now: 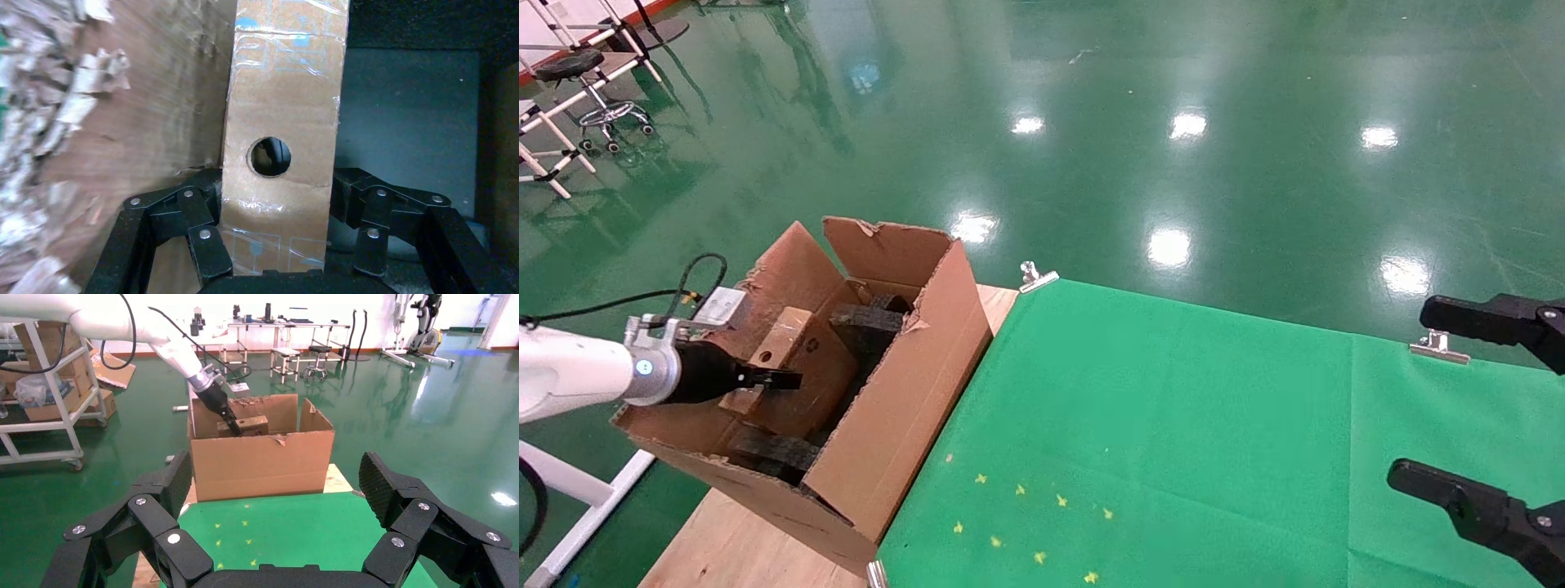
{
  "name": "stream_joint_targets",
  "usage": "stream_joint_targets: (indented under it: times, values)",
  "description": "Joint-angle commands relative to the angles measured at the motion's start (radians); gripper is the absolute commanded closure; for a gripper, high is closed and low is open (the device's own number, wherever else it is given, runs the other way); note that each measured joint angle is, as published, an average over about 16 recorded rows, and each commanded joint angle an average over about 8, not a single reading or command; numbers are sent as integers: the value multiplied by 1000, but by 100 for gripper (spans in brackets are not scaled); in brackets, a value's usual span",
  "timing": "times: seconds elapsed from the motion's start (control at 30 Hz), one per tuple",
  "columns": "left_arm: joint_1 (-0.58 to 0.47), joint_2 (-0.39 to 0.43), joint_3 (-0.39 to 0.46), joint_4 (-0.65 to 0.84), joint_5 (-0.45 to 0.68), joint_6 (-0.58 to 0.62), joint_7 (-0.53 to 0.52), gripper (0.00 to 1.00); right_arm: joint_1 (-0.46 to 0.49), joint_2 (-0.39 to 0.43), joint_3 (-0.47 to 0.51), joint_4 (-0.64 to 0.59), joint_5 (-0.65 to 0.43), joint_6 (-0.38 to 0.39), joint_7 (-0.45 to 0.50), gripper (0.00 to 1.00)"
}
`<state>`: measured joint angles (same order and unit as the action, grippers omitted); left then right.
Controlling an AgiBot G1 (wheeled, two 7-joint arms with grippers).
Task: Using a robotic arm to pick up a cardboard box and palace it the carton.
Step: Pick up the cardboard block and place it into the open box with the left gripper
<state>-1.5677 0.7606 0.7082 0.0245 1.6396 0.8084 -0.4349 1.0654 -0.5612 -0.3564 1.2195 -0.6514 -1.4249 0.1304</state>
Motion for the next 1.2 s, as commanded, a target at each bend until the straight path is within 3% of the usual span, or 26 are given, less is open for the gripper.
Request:
stream_joint_targets:
  times: [0.03,0.23,0.27,0.3,1.2]
  values:
    - [12,8,-3,-3,-4,-10,-5,89,0,0,0,0,0,0,0,0]
    - [27,21,-5,-4,-6,-22,-15,14,0,0,0,0,0,0,0,0]
    - [27,21,-5,-4,-6,-22,-16,3,0,0,0,0,0,0,0,0]
    - [28,22,-5,-4,-7,-23,-16,0,0,0,0,0,0,0,0,0]
    - [-14,11,-3,-17,-4,-7,-24,0,0,0,0,0,0,0,0,0]
